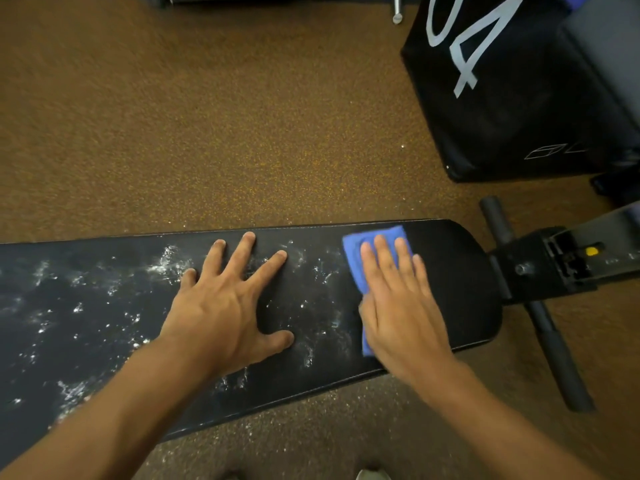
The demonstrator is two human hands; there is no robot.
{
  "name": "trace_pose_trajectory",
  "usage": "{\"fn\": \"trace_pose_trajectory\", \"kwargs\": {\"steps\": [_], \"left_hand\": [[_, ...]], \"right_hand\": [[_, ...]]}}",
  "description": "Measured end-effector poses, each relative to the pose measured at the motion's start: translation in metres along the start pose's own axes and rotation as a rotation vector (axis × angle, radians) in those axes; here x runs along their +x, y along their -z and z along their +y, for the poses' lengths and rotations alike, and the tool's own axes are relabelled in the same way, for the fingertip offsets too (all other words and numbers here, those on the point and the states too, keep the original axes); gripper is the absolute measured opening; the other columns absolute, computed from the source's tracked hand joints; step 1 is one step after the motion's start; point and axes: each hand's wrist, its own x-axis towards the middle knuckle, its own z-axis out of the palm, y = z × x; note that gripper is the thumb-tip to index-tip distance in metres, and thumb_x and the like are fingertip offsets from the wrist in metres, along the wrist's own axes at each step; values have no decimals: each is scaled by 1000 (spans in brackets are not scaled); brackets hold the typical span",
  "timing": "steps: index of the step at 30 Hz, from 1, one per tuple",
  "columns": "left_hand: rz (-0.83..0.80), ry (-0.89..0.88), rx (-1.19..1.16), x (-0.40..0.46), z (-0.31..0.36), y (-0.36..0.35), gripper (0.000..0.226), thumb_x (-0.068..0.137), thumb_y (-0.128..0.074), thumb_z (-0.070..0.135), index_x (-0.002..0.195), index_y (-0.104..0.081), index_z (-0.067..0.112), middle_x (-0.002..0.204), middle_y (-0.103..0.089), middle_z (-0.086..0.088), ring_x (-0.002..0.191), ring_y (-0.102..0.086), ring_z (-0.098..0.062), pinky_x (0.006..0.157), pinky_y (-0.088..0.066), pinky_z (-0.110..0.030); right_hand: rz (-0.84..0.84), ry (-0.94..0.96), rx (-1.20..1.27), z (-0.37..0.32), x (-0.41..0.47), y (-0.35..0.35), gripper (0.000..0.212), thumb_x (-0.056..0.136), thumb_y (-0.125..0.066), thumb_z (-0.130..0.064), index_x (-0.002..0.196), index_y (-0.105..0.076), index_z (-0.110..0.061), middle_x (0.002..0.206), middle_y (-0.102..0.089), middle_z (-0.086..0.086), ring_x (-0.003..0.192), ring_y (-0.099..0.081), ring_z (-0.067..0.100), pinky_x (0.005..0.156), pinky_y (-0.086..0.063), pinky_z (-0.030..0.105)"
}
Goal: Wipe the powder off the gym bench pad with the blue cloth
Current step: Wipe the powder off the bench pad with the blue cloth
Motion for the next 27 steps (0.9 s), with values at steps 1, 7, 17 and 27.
{"fn": "trace_pose_trajectory", "kwargs": {"steps": [1, 7, 17, 27], "left_hand": [[5, -2, -1, 0, 0, 0, 115, 62, -39, 95, 151, 18, 49, 167, 19, 2, 154, 5, -34, 121, -22, -57], [2, 5, 7, 0, 0, -1, 116, 61, -37, 95, 150, 19, 49, 167, 20, 2, 154, 7, -33, 121, -22, -56], [17, 2, 19, 0, 1, -2, 116, 54, -25, 97, 150, 20, 49, 167, 19, 3, 154, 6, -33, 121, -23, -55], [2, 2, 10, 1, 1, -2, 114, 66, -42, 93, 150, 20, 49, 166, 21, 2, 153, 8, -34, 120, -21, -58]], "right_hand": [[8, -76, 1, -7, 16, 1, 68, 96, -25, -32, 160, -21, -10, 168, -17, 11, 156, -6, 34, 124, -13, 54], [-79, 183, -8, -24, -36, 0, 68, 99, -31, -31, 161, -12, -11, 169, -8, 8, 156, 4, 30, 125, -10, 51], [-21, 4, 16, -34, -1, -4, 68, 98, -25, -33, 161, -13, -10, 169, -10, 10, 156, 3, 34, 125, -11, 55], [6, -131, 6, -17, 21, -1, 68, 96, -23, -32, 160, -19, -9, 168, -15, 11, 156, -3, 35, 125, -9, 53]]}}
